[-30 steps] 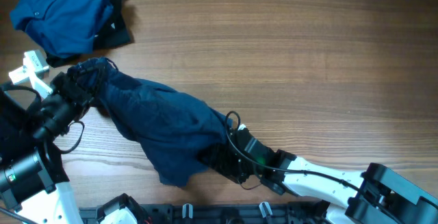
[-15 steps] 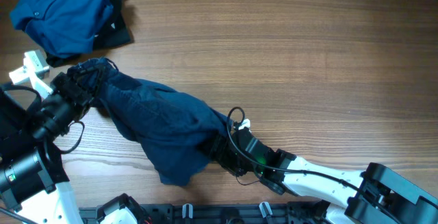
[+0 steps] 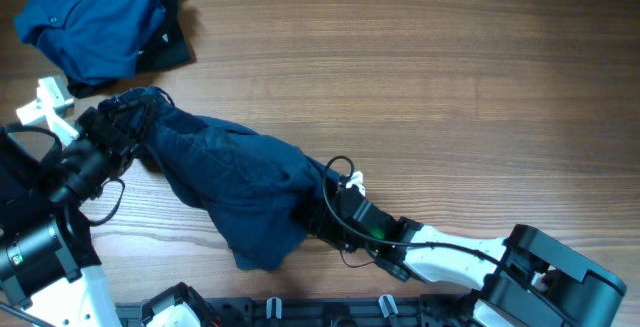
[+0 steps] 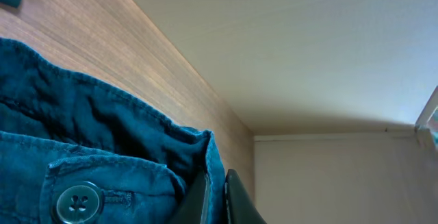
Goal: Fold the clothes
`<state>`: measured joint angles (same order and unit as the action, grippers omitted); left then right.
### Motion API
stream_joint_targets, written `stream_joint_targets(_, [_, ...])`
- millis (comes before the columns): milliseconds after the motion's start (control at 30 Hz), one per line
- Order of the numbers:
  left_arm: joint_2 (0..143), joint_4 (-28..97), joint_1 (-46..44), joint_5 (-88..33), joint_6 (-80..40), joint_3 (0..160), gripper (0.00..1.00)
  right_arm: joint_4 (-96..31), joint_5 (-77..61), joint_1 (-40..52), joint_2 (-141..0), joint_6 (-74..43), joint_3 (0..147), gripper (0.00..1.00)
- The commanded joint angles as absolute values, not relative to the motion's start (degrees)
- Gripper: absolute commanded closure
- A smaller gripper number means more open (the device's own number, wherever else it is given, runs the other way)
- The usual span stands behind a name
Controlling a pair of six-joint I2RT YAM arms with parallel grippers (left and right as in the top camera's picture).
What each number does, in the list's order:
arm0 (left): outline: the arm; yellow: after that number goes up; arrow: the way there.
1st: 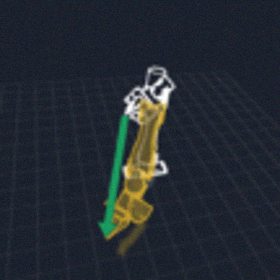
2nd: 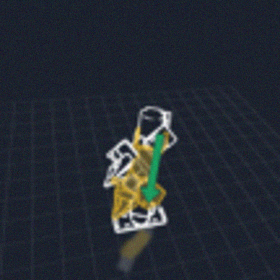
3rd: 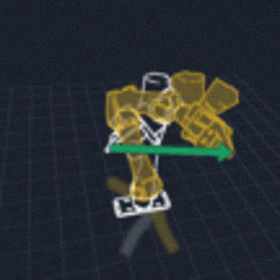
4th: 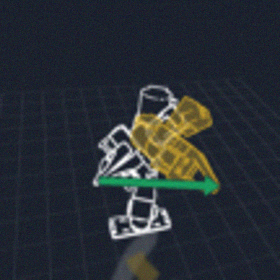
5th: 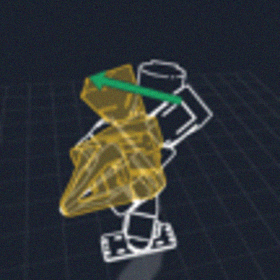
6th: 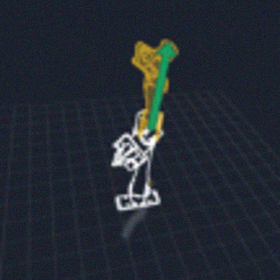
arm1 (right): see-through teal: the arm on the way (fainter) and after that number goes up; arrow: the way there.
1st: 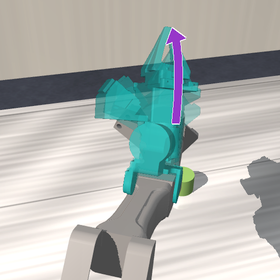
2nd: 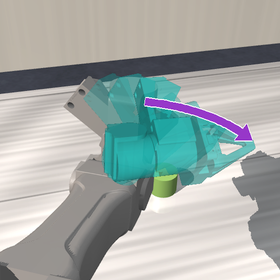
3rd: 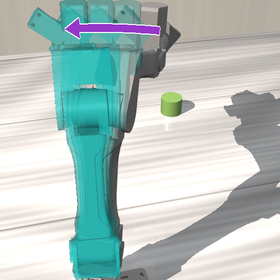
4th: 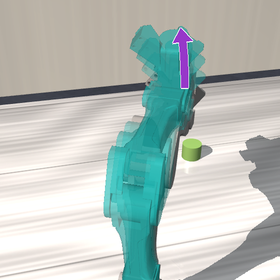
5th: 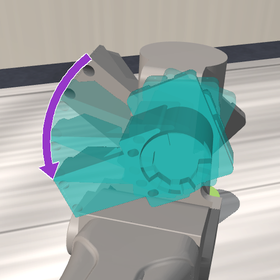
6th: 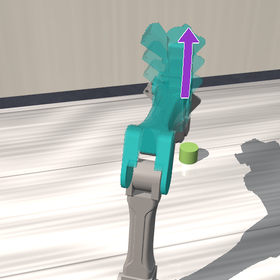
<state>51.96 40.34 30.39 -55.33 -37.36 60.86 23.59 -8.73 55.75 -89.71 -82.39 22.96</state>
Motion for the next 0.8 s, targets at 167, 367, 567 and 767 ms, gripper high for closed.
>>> stream_joint_targets(167, [51.81, 41.45, 30.59, -56.80, -39.99, 61.52, 0.96, 23.75, -7.49, 56.07, -91.68, -81.21, 24.34, 0.96])
stream_joint_targets(367, [51.81, 41.41, 30.59, -57.17, -39.94, 61.52, 0.95, 24.16, -7.46, 56.05, -91.66, -81.12, 24.56, 0.96])
stream_joint_targets(567, [51.75, 41.36, 30.59, -57.84, -39.92, 61.52, 0.95, 26.37, -7.49, 54.74, -88.44, -75.96, 24.75, 0.95])
stream_joint_targets(767, [51.70, 41.12, 30.61, -60.73, -39.92, 61.52, 0.96, 20.05, -9.28, 50.57, -76.36, -68.99, 26.74, 0.96])
